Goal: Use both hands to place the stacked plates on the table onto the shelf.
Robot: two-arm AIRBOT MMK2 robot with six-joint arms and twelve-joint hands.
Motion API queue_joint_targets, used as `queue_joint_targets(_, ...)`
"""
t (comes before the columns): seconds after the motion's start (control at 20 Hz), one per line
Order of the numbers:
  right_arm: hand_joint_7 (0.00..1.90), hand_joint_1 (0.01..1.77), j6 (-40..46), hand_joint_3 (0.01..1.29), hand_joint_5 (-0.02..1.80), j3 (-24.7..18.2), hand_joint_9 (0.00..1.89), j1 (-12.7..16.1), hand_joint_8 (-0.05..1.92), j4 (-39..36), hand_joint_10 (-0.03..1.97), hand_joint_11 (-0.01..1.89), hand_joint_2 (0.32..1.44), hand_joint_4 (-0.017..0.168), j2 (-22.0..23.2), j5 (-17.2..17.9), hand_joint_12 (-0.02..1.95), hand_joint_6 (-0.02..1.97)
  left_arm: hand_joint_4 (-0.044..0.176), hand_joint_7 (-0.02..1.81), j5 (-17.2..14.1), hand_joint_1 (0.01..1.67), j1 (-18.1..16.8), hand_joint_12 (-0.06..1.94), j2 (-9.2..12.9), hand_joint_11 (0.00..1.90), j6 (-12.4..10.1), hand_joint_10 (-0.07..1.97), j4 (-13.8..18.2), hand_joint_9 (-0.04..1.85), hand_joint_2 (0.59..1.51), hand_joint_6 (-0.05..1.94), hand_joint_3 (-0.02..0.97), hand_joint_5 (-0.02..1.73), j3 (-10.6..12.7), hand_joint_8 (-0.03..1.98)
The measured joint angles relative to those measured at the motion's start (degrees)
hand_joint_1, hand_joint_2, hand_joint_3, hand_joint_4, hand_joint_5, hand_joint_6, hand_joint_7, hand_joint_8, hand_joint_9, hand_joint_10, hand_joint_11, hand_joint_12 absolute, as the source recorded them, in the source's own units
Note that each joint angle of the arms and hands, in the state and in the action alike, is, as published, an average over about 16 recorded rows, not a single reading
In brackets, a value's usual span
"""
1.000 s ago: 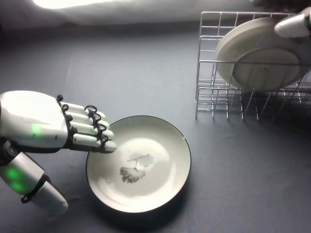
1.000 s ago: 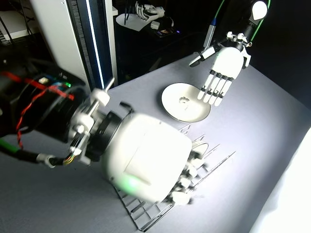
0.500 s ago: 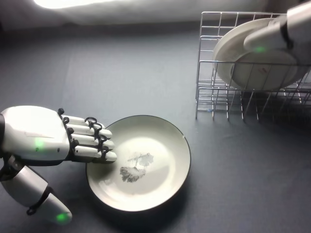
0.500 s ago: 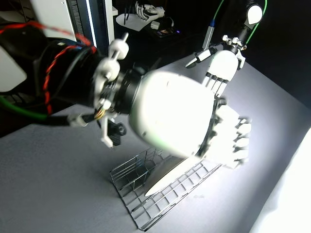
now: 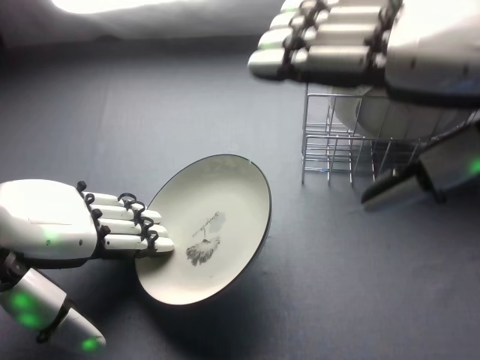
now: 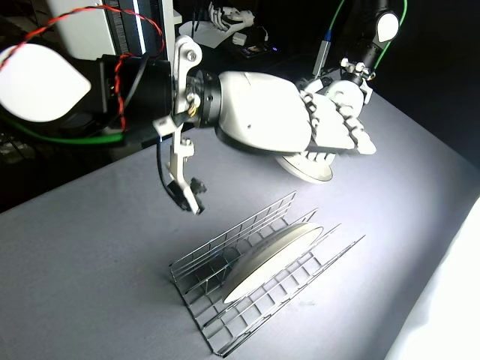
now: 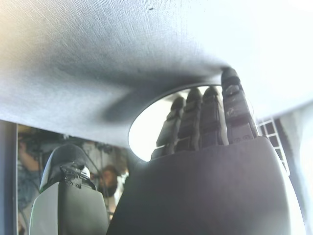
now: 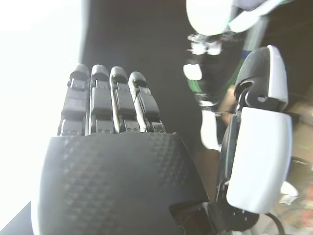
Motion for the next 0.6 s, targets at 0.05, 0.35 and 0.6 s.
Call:
queue_joint_targets(0.05, 0.01, 0.79, 0.01, 0.02, 0.02, -0.42, 0.02, -0.55, 0.01, -1.36, 0.00, 0.01, 0.90, 0.002, -0.15, 0.48, -0.01, 0.02, -0.005, 0.00, 0.04, 0.02, 0.29, 0.02, -0.01, 0.03, 0.00, -0.05, -0.17, -0.03, 1.004, -0.04, 0.010, 0.00, 0.04, -0.01)
queue_joint_targets(0.35, 0.01, 0.97, 0.04, 0.02, 0.02, -2.01, 0.02, -3.55, 0.01, -6.30, 0.01, 0.02, 0.93, 0.003, -2.30, 0.74, 0.13, 0.02, -0.006, -0.01, 0.03, 0.02, 0.92, 0.02, -0.11, 0.03, 0.07, -0.06, -0.59, -0.03, 1.002, -0.04, 0.010, 0.00, 0.29, -0.01)
queue_joint_targets(0.6, 0.01, 1.18, 0.01, 0.01, 0.02, -1.51, 0.02, -5.92, 0.01, -7.49, 0.01, 0.02, 0.97, 0.003, -5.75, -1.35, 0.32, 0.02, -0.006, -0.01, -0.17, 0.02, 0.95, 0.01, -0.25, 0.03, 0.11, -0.06, -0.60, -0.03, 1.001, -0.04, 0.010, 0.00, 0.57, -0.01)
